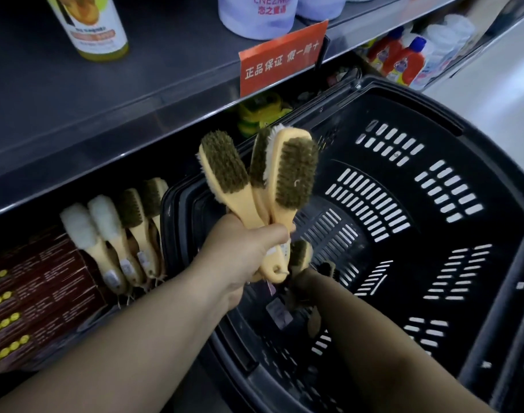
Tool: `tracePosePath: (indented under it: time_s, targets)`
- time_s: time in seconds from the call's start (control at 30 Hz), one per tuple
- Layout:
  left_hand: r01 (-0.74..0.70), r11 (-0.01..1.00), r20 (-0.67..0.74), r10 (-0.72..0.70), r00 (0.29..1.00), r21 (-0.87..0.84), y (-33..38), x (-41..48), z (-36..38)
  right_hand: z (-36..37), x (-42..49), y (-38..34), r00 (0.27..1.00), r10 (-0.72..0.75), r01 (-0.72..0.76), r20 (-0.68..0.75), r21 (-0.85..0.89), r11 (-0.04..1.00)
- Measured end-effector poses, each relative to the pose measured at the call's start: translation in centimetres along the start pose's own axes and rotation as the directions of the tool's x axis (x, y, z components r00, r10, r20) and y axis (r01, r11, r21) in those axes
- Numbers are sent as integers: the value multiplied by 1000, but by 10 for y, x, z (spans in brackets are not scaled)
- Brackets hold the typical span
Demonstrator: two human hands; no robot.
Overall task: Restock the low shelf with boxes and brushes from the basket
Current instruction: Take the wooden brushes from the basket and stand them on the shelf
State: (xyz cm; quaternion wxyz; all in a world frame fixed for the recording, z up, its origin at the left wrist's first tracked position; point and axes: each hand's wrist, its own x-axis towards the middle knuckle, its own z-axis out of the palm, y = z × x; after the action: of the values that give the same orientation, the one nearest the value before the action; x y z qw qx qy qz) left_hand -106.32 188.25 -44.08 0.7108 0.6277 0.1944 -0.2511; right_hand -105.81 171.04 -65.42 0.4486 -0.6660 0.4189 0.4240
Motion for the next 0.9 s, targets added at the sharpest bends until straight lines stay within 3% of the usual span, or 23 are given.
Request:
tracePosePath:
  time_s: [0.1,0.27,0.47,0.67,0.9]
  targets:
    - [10,1000,15,-10,1000,3,2,0,4,-20,-28,-19,989,-21,26,143,-32,999]
    - [-24,1000,-60,25,998,18,2,2,7,-47,-92,-56,924,-247,277,290,-65,959]
    - [-3,1000,-69,3,998,-2,2,-2,6,-72,-185,-51,764,-464,408,448,222,886]
    - [85,994,74,-80,994,-65,5,-7,1,-58,-220,-41,670,-647,613,365,219,759]
    - [56,996,247,-39,968,-65,10,-17,-1,-54,-222,-43,589,-750,725,300,215,655]
